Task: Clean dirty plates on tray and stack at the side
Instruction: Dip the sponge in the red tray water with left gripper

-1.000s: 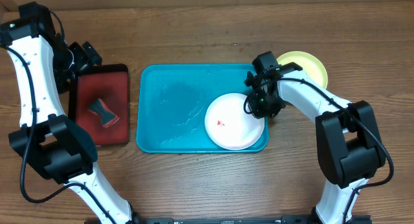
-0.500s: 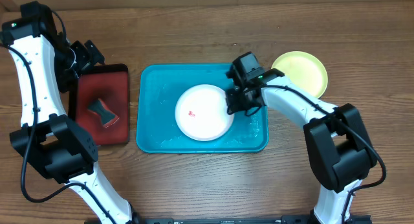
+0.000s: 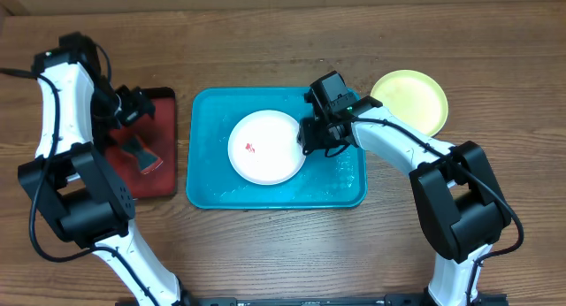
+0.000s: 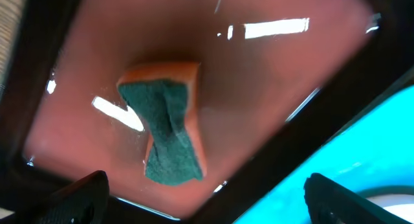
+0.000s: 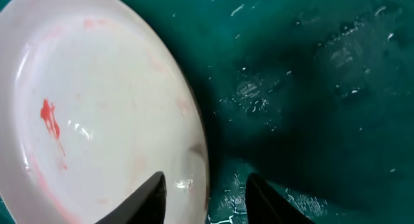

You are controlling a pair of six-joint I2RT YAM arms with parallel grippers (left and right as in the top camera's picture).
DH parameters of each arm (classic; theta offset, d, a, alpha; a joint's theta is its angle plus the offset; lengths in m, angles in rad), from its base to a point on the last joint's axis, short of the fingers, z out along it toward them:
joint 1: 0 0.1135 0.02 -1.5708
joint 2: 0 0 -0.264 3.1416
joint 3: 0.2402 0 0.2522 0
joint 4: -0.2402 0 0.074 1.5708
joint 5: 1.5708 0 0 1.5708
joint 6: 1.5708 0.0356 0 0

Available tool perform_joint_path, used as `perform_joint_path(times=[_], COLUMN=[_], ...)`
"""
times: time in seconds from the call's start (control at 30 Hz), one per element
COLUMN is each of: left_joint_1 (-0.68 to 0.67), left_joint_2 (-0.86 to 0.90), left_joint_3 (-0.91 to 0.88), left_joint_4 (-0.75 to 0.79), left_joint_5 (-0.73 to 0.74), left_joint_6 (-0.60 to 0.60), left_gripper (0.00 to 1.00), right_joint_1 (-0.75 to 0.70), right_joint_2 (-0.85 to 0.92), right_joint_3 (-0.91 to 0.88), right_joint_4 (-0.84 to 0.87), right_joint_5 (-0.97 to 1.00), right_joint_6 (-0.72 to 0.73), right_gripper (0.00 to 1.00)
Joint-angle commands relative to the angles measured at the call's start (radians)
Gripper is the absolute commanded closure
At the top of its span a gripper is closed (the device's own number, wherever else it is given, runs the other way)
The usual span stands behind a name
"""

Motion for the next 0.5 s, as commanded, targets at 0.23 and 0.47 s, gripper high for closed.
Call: perform_joint_path(times=[0.23, 0.47], left_joint_1=[-0.004, -0.004], left_joint_2=[0.011, 0.011], left_joint_3=[-0.074, -0.187], left_joint_4=[0.045, 0.136], left_joint_5=[-0.085, -0.101], left_joint_6=[-0.022, -0.022], left_gripper=[0.29, 0.25], right_joint_1=[-0.002, -0.002], right_joint_2=[0.007, 0.007], right_joint_3=[-0.004, -0.004], right_joint_4=[-0.079, -0.042], right_joint_5=[-0.003, -0.002], right_joint_6=[0.017, 0.023], right_gripper=[0.61, 0.62])
